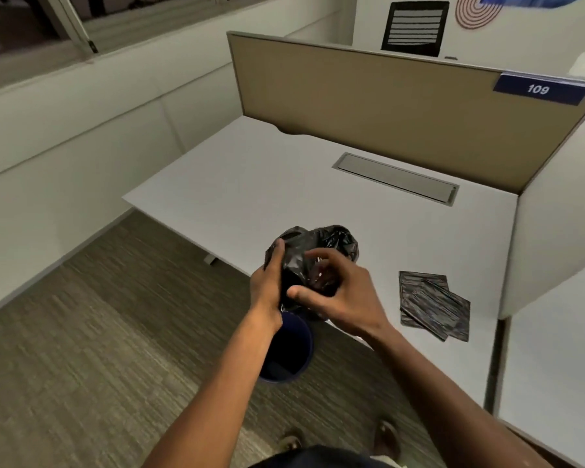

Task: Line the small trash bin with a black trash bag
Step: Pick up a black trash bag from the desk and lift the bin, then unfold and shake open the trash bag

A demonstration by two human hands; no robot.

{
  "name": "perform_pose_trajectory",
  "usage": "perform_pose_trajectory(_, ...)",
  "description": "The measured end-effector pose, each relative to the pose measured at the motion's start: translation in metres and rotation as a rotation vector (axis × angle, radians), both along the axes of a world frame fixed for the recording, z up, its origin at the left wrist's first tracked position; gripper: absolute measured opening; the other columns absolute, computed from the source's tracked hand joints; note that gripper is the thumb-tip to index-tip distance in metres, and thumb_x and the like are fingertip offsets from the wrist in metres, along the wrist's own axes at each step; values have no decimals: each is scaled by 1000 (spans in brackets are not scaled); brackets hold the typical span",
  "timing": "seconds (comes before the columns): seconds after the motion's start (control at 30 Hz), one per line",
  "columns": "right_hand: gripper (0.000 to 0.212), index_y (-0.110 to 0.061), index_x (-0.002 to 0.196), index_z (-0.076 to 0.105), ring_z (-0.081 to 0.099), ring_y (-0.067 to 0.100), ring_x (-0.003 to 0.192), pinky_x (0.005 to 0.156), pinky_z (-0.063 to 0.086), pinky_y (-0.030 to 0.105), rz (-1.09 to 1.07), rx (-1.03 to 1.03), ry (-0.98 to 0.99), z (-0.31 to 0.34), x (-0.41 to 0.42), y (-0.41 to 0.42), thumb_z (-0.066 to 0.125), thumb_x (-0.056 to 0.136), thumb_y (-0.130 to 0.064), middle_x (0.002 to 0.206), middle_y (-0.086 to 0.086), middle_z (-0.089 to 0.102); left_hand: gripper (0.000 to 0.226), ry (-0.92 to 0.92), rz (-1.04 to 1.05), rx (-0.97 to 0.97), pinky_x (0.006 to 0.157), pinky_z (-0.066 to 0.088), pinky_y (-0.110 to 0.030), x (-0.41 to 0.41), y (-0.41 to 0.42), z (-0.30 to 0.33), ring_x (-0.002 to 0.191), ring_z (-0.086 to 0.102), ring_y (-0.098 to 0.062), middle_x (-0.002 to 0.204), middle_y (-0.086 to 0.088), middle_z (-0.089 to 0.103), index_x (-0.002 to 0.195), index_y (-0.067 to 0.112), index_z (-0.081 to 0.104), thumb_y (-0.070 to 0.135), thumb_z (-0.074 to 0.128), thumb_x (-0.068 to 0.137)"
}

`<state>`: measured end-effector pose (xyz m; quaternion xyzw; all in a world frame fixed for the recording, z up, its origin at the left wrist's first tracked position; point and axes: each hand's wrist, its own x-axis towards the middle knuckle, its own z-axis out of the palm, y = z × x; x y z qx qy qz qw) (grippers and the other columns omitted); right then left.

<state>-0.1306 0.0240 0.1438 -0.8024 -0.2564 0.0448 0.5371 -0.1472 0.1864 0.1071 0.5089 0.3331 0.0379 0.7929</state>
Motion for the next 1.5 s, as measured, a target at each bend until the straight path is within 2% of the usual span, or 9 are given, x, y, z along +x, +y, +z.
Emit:
perform_pose_trajectory(0.17, 20, -28, 106, 77, 75, 5, 83, 74, 64, 39, -176, 74, 70, -15, -15, 29, 76, 86, -24, 93, -10, 79, 90, -74, -120, 21, 96, 61, -53, -27, 19, 8, 111, 76, -30, 119, -9, 80, 129, 21, 72, 84, 75, 64)
perform_pose_trajectory(0.33, 13, -16, 88, 77, 74, 32, 73, 55, 60, 43, -366, 369, 483, -16, -14, 38, 68, 96, -17, 78, 7, 77, 99, -225, -207, -11, 107, 52, -55, -59, 50, -8, 118, 71, -34, 124, -16, 76, 140, 29, 58, 49, 100, 52)
perform_pose_trajectory(0.5, 18, -15, 93, 77, 73, 26, 75, 64, 55, 37, -396, 558, 683, -6, -15, 38, 62, 99, -20, 86, 11, 79, 80, -317, -288, -37, 82, 62, -32, -87, 89, -29, 83, 66, -20, 78, -6, 59, 141, 29, 61, 5, 88, 70)
perform_pose_trajectory(0.77, 18, -13, 95, 68, 77, 23, 72, 62, 60, 32, -215, 691, 961, -7, -53, 67, 52, 103, -15, 79, 11, 77, 85, -239, -473, 210, 98, 59, -39, -102, 64, -18, 123, 69, -21, 127, -1, 75, 136, 40, 61, 52, 96, 59)
perform_pose_trajectory(1.0, 13, -14, 98, 64, 73, 15, 64, 60, 58, 27, -213, 817, 934, 30, -56, 50, 52, 102, -15, 73, 2, 76, 151, 1, -355, 827, 119, 41, -53, -118, 57, -42, 145, 46, -29, 160, -11, 44, 161, 47, -15, 13, 97, 66)
perform_pose_trajectory(1.1, 15, -13, 96, 66, 72, 13, 63, 60, 57, 26, -196, 874, 892, 53, -52, 29, 52, 101, -16, 72, 0, 74, 120, 24, -368, 864, 117, 43, -52, -136, 62, -59, 144, 47, -24, 152, 1, 53, 163, 37, 24, 13, 95, 69)
perform_pose_trajectory(1.2, 24, -11, 89, 69, 71, 9, 62, 60, 57, 22, -165, 917, 918, 72, -51, 11, 51, 102, -19, 71, -2, 72, 54, -70, -248, 898, 95, 61, -49, -160, 70, -72, 108, 74, -26, 105, 7, 74, 118, 34, 69, 7, 89, 75)
perform_pose_trajectory(1.37, 39, -13, 66, 80, 72, 4, 64, 58, 56, 19, -113, 997, 971, 88, -61, -5, 56, 97, -16, 69, -6, 74, 48, -222, -85, 1033, 87, 43, -7, -204, 79, -75, 107, 55, 2, 102, 26, 64, 99, 59, 64, 20, 84, 80)
perform_pose_trajectory(1.5, 46, -12, 65, 78, 71, 4, 61, 57, 56, 18, -64, 953, 1004, 82, -81, -6, 52, 101, -19, 67, -7, 72, 47, -202, -156, 1044, 101, 54, -39, -214, 91, -73, 117, 55, -12, 117, 11, 65, 111, 42, 68, 17, 90, 78)
